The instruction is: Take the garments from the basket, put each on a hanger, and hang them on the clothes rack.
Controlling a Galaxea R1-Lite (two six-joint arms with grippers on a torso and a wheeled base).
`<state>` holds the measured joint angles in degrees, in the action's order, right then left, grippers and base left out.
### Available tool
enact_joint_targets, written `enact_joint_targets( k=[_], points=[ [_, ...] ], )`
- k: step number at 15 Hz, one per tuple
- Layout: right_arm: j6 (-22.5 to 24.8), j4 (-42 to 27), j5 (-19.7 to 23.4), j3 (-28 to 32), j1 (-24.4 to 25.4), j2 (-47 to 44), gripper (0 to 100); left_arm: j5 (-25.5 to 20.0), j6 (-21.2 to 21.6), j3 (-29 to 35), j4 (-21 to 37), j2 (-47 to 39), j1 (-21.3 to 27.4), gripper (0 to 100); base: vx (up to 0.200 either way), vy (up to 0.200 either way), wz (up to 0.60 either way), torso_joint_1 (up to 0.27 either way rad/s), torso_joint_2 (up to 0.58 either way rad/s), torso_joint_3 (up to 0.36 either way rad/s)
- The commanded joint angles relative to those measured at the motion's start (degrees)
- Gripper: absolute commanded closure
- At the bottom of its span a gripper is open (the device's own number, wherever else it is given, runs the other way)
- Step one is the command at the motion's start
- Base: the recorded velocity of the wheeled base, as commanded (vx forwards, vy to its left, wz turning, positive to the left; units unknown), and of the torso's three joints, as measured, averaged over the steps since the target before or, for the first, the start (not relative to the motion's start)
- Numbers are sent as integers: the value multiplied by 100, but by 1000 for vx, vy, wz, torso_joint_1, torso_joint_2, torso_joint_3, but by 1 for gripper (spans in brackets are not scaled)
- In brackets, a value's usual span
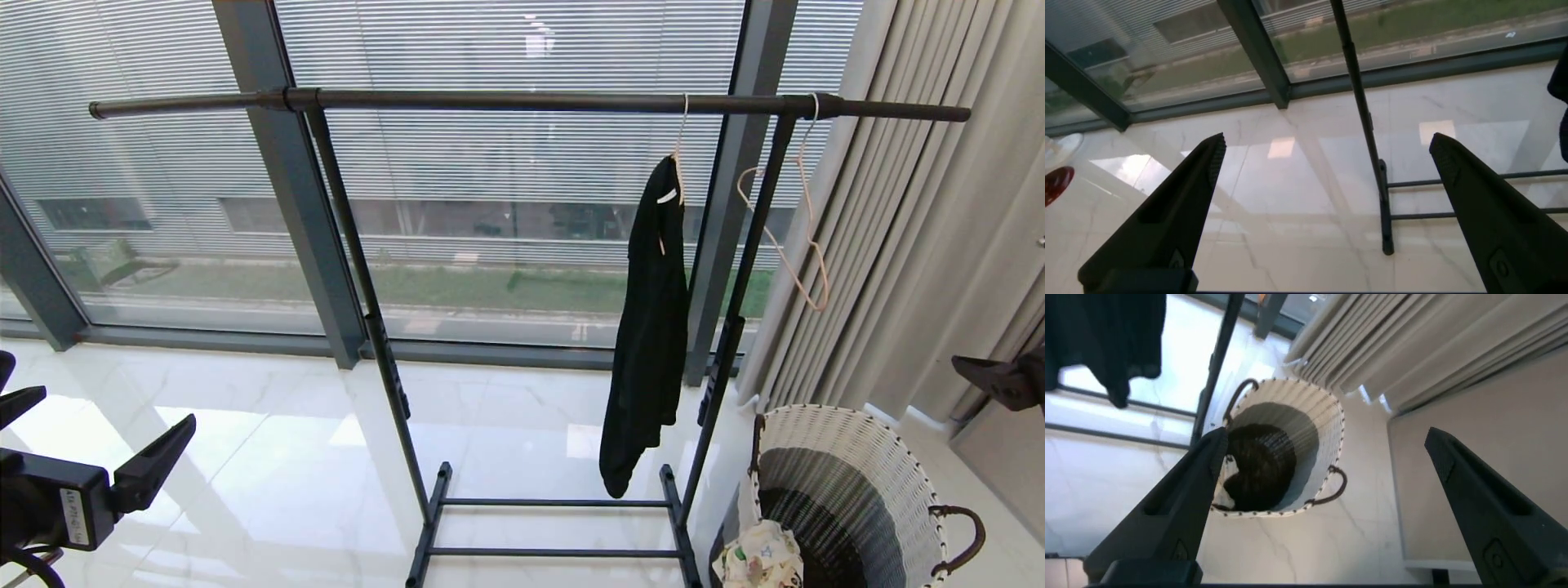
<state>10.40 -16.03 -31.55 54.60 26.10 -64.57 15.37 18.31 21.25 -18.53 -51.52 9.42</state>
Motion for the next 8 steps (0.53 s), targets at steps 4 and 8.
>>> enact_joint_targets(
  k=[4,8],
  points=[
    [147,12,-9,-99,-105,-3,0,10,15,-7,-2,-16,-2,0,0,0,0,-209,493,284],
    [147,12,-9,-108,-105,24,0,10,23,2,-2,-7,-2,0,0,0,0,-185,472,284]
  ],
)
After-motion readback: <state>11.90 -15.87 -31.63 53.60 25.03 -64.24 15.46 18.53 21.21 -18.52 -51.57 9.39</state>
